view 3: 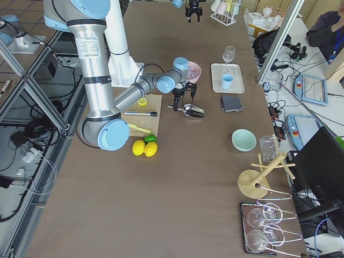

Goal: Put ice in cup with scoop
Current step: 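Reach the right gripper to the scoop handle while the left arm nears the bowl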

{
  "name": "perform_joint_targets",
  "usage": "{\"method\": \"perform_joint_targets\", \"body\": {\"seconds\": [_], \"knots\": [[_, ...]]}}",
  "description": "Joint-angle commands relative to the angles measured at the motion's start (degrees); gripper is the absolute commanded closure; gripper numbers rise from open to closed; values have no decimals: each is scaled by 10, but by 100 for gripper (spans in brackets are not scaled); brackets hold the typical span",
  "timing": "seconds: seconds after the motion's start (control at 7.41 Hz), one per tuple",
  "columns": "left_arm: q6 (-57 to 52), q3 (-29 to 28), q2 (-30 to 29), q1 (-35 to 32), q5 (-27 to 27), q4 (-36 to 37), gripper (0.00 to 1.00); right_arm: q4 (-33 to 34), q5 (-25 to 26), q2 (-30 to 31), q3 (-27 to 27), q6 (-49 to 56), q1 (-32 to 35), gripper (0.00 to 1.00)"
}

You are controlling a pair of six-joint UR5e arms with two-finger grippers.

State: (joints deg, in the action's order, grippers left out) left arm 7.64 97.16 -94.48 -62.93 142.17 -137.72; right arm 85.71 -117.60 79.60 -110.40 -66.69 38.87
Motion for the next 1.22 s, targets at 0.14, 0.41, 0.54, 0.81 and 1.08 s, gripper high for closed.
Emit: {"method": "perform_joint_targets", "body": {"seconds": [0.14, 0.41, 0.54, 0.81, 1.08], "knots": [[1, 15, -62, 30, -18, -50, 1, -4, 2, -2, 19, -18, -24, 7], [1, 9, -99, 122, -87, -72, 1, -3, -4, -1, 21, -23, -28, 7], [0, 9, -104, 145, -93, -73, 1, -3, -10, -1, 22, -20, -28, 7], [-7, -10, -109, 197, -160, -124, 1, -3, -14, -1, 24, -17, -28, 14], [-89, -54, -114, 207, -189, -176, 1, -2, -14, -3, 27, -18, -28, 17]]}}
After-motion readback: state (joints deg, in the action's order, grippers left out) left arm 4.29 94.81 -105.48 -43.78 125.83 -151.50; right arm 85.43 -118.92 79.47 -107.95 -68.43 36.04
